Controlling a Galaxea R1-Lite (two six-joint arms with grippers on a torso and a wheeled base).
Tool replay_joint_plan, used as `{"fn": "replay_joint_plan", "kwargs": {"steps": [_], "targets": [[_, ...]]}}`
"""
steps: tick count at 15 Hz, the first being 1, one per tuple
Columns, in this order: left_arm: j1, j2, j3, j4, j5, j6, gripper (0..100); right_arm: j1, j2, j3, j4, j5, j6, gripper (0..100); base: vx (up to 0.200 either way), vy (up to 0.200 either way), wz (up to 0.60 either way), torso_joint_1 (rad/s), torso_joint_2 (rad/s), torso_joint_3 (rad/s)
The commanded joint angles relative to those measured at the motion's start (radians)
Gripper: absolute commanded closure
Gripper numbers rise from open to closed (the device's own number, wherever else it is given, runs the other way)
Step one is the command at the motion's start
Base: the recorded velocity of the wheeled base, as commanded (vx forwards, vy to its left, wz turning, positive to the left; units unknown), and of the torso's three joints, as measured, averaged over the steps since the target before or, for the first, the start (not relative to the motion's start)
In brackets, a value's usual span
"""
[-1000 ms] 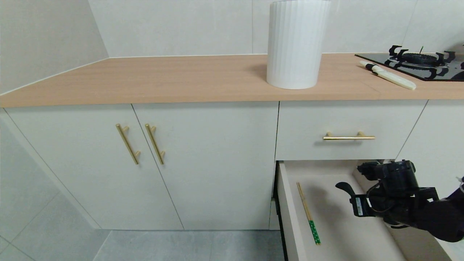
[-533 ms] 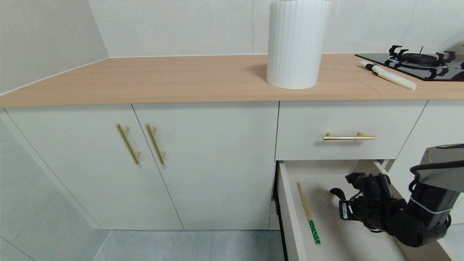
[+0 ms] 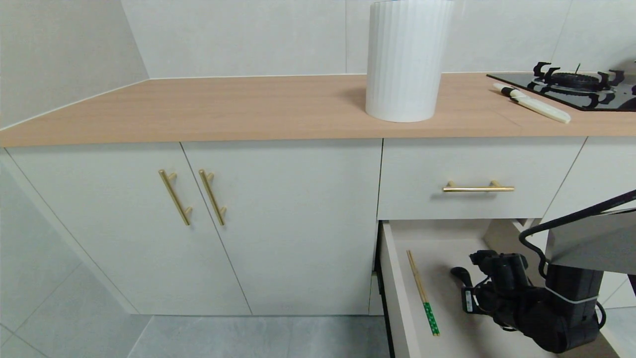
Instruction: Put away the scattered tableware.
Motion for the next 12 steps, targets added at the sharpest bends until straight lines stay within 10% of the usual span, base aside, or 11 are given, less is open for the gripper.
{"fn": "replay_joint_plan", "kwargs": {"steps": [1,11,12], "targets": [[0.000,0.001,0.000,0.000,0.000,0.000,0,-0.002,0.006,-0.002,0.001,0.000,0.000,100,0.000,0.000,0.00,0.000,0.00,0.000],[0.000,0.001,0.000,0.000,0.000,0.000,0,-0.007,0.017,-0.002,-0.028,-0.002,-0.009,100,0.000,0.000,0.00,0.000,0.00,0.000],[0.000,0.001,0.000,0.000,0.000,0.000,0,-0.007,0.013,-0.003,-0.030,-0.005,-0.009,0,0.000,0.000,0.00,0.000,0.00,0.000]]}}
